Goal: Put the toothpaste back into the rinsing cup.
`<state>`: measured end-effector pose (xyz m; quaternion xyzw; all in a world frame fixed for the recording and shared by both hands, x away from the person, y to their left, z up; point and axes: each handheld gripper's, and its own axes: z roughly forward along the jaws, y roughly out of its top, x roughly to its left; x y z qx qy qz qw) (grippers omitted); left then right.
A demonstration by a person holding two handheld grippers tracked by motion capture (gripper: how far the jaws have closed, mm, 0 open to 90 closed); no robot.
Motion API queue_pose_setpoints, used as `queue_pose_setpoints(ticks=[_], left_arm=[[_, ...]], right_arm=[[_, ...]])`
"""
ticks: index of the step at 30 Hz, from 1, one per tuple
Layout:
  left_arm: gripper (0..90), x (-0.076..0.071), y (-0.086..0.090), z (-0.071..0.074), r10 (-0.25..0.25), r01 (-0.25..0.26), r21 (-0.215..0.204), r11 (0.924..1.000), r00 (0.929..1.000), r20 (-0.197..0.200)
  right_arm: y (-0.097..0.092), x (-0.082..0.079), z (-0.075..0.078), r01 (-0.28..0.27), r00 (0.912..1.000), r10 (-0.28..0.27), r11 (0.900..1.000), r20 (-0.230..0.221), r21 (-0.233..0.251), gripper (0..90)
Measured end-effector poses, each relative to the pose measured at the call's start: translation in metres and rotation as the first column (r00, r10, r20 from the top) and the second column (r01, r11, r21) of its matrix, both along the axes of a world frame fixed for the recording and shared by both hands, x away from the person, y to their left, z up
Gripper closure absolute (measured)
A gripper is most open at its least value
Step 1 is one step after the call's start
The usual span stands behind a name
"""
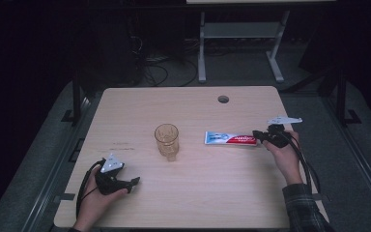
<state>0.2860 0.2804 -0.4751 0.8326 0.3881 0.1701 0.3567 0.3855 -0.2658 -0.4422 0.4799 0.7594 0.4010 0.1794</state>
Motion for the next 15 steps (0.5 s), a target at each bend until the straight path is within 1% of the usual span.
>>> queue_pose_setpoints(ticks=[7, 9, 15], left_arm=[[13.8, 0.0, 0.0, 0.0, 0.0, 0.0, 0.0, 1.0, 1.0, 0.0], [13.8, 0.0, 0.0, 0.0, 0.0, 0.0, 0.0, 1.0, 1.0, 0.0], [13.8, 0.0, 0.0, 0.0, 0.0, 0.0, 0.001, 1.0, 1.0, 0.0]], right_arm=[[-0.013, 0.003, -0.005, 0.033, 0.9994, -0.033, 0.9994, -0.005, -0.004, 89.8], [-0.017, 0.004, -0.009, 0.048, 0.9988, -0.048, 0.9989, -0.014, -0.004, 89.8], [-0.022, 0.007, -0.014, 0.063, 0.9975, -0.063, 0.998, -0.031, -0.004, 89.8]])
